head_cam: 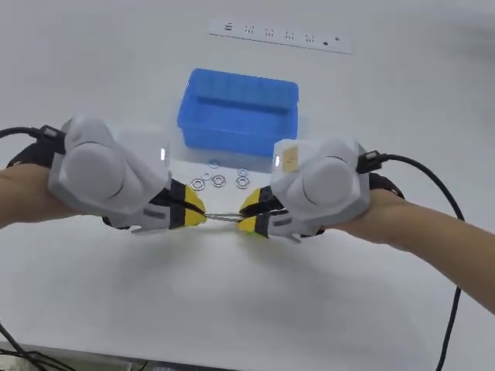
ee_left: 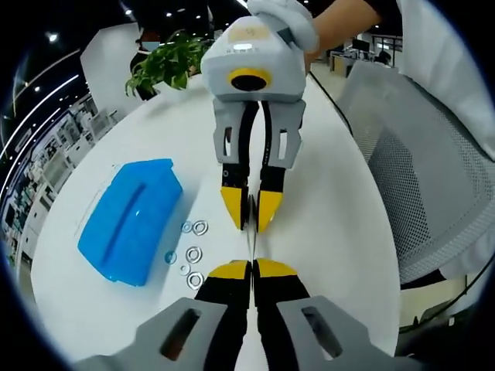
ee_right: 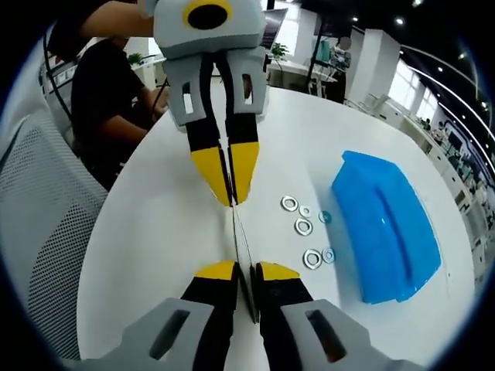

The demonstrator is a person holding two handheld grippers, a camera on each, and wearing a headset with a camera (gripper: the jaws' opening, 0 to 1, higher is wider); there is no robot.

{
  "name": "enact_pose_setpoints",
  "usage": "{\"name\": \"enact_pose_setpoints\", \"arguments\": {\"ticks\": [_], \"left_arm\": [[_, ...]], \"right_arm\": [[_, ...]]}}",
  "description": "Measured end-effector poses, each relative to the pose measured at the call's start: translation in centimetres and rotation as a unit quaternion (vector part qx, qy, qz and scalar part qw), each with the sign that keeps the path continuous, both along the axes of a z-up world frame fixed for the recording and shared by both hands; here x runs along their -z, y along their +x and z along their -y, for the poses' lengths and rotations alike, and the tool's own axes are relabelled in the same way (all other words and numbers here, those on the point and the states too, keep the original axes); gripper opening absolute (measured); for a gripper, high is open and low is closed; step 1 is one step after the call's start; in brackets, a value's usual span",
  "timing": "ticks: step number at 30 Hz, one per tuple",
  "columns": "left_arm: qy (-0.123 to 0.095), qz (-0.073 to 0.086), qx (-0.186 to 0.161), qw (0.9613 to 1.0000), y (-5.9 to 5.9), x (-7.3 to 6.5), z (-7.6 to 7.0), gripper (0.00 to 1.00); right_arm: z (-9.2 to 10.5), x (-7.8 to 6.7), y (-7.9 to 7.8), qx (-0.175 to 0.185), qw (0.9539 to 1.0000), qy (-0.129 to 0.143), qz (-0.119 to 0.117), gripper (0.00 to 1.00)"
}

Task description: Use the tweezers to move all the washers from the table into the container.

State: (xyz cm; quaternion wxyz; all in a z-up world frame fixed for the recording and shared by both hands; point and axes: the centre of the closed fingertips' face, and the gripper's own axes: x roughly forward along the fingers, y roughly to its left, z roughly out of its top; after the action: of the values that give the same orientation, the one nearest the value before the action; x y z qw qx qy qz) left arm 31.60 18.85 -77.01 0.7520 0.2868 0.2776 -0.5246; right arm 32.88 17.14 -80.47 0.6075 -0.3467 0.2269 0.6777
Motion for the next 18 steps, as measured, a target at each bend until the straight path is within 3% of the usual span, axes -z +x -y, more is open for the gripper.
{"name": "enact_pose_setpoints", "arguments": {"ticks": [5, 11, 13, 16, 18], "left_arm": [[0.003, 0.025, 0.022, 0.9994, 0.3, -1.7, 0.9, 0.04], [-0.014, 0.034, 0.037, 0.9986, 0.4, -3.4, 2.3, 0.04], [-0.024, 0.038, 0.044, 0.9980, 0.3, -4.2, 3.0, 0.04], [-0.058, 0.046, 0.053, 0.9958, 0.2, -5.7, 4.5, 0.05], [-0.071, 0.039, 0.052, 0.9953, 0.0, -5.9, 5.1, 0.05]], "right_arm": [[0.3, -0.4, 0.1, -0.012, 0.9997, 0.013, 0.019, 0.09], [0.9, -1.1, 0.1, -0.010, 0.9981, 0.050, 0.033, 0.08], [1.1, -1.5, 0.0, 0.000, 0.9972, 0.069, 0.029, 0.07], [1.0, -2.3, -0.4, 0.024, 0.9934, 0.113, 0.001, 0.07], [1.2, -2.3, -0.5, 0.029, 0.9923, 0.120, -0.005, 0.08]]}}
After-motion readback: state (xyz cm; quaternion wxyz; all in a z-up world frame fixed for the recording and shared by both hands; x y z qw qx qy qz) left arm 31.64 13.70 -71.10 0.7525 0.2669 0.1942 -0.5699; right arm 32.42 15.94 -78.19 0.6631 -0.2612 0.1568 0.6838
